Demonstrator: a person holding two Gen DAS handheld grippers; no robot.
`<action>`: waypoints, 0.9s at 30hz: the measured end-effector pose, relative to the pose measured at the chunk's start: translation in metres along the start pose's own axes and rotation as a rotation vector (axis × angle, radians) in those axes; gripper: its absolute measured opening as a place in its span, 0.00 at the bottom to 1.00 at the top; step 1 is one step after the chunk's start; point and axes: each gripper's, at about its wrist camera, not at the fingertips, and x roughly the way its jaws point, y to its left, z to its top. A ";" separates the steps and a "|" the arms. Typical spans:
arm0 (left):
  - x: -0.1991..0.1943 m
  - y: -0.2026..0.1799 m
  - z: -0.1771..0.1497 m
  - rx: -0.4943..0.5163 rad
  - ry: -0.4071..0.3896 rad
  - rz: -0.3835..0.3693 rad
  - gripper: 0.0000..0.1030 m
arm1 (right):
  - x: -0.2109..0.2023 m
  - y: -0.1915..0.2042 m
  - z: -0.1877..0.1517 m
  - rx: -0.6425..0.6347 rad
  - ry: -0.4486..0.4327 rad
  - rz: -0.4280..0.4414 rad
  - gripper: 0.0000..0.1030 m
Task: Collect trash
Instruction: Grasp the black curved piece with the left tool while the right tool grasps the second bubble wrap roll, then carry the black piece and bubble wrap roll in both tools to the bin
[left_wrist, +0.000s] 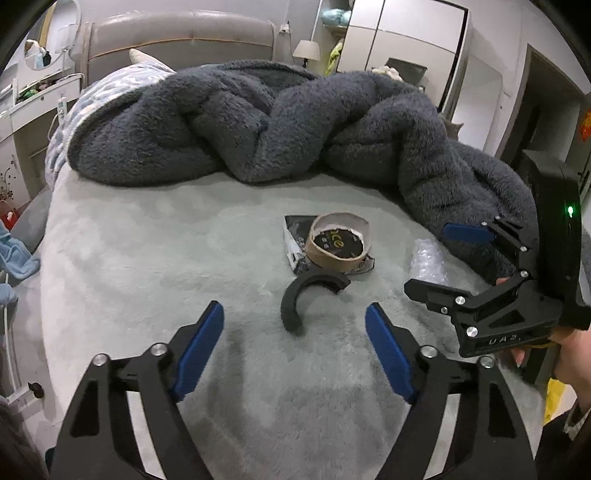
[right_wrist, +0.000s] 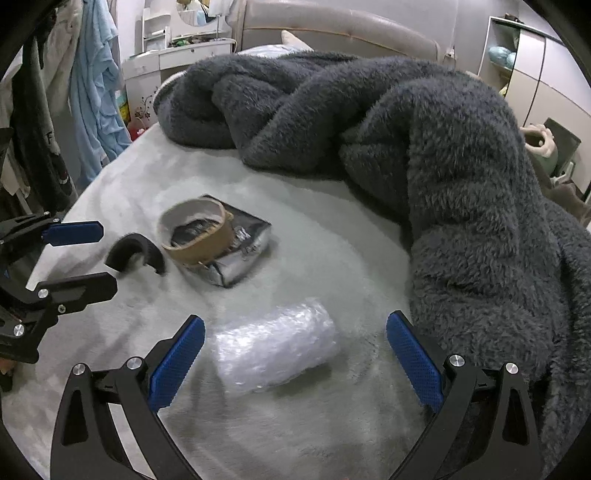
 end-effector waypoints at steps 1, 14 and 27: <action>0.002 -0.001 0.000 0.005 0.006 0.000 0.73 | 0.003 -0.001 0.000 0.001 0.008 0.003 0.97; 0.024 -0.006 0.002 0.039 0.064 -0.005 0.32 | 0.012 0.000 0.000 0.012 0.041 0.065 0.60; 0.019 -0.009 0.003 0.027 0.052 0.011 0.09 | -0.019 -0.007 -0.001 0.041 -0.005 0.082 0.60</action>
